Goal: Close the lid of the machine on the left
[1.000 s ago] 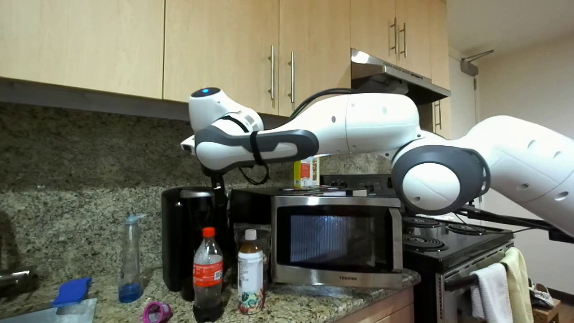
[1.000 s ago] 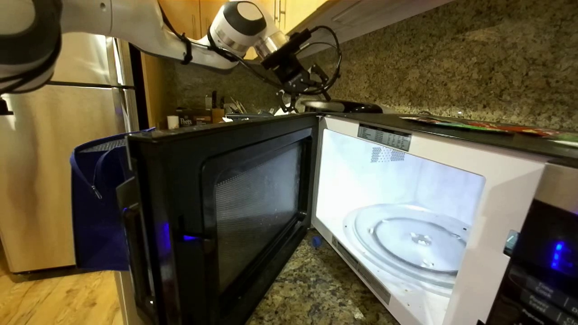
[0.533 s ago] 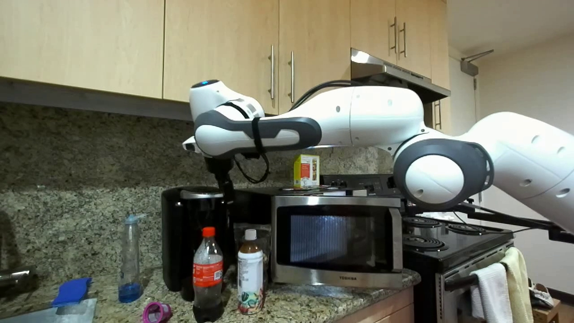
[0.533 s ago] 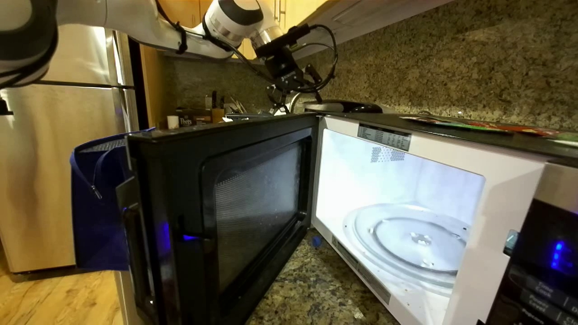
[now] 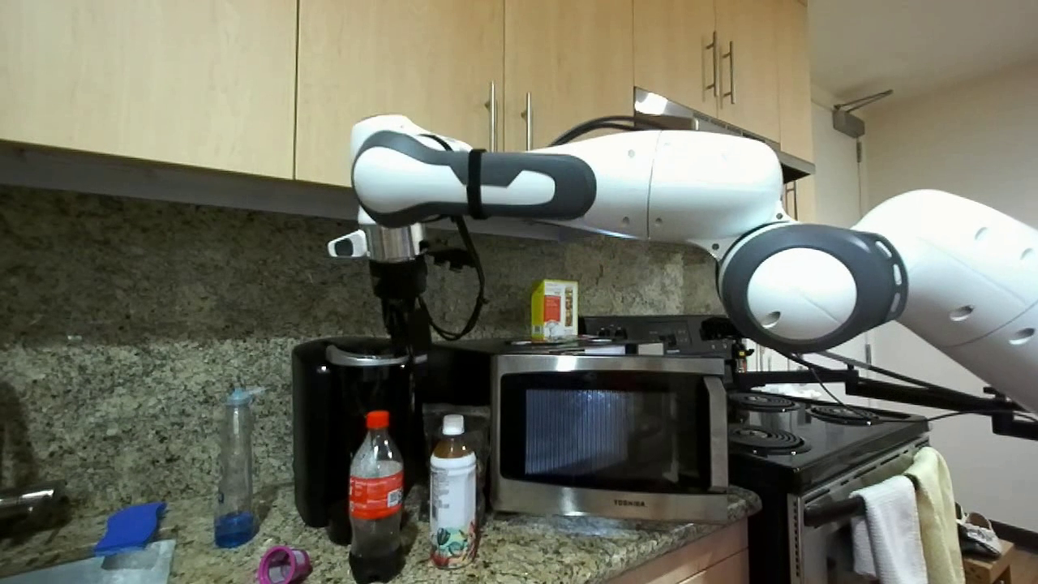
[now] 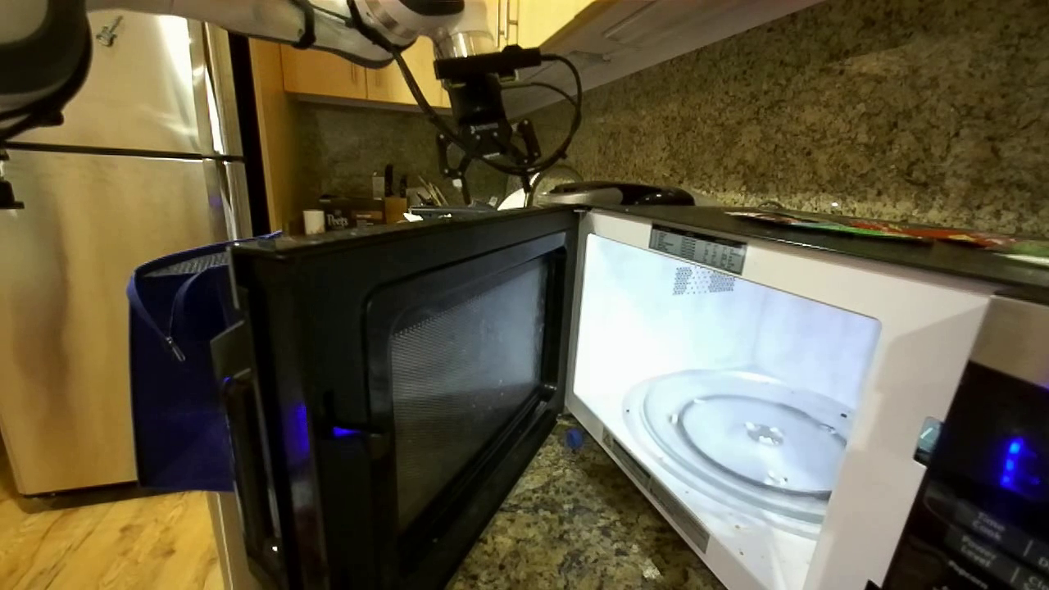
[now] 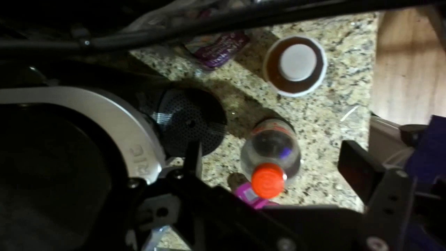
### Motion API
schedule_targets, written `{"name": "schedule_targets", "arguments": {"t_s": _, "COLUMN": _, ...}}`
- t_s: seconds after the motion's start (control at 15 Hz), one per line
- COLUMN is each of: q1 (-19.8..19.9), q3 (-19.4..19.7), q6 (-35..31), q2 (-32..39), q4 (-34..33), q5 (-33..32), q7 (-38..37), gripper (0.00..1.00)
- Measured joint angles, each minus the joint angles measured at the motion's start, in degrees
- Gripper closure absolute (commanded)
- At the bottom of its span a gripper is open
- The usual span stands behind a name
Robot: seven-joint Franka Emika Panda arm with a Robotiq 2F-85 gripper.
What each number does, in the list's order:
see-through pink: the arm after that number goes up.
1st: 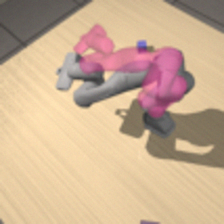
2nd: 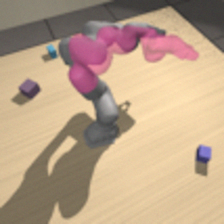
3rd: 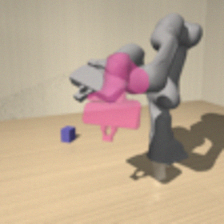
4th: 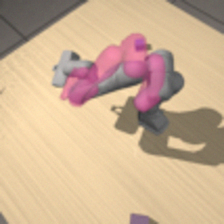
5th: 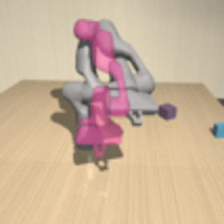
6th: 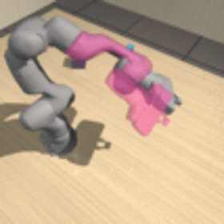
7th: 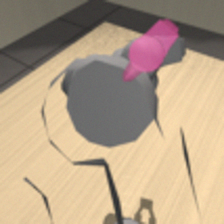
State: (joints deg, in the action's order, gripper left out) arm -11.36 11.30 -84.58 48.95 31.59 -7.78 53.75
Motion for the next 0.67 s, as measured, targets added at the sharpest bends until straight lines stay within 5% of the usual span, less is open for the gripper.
{"name": "schedule_targets", "arguments": {"t_s": 0.47, "q1": 2.06, "q3": -1.76, "q6": 16.89, "q2": -5.14, "q4": -2.62, "q5": 7.09, "q7": -2.0, "gripper": 0.0}}
{"name": "schedule_targets", "arguments": {"t_s": 0.67, "q1": 5.49, "q3": -6.35, "q6": 22.69, "q2": -6.27, "q4": -7.83, "q5": 7.28, "q7": -4.26, "gripper": 0.0}}
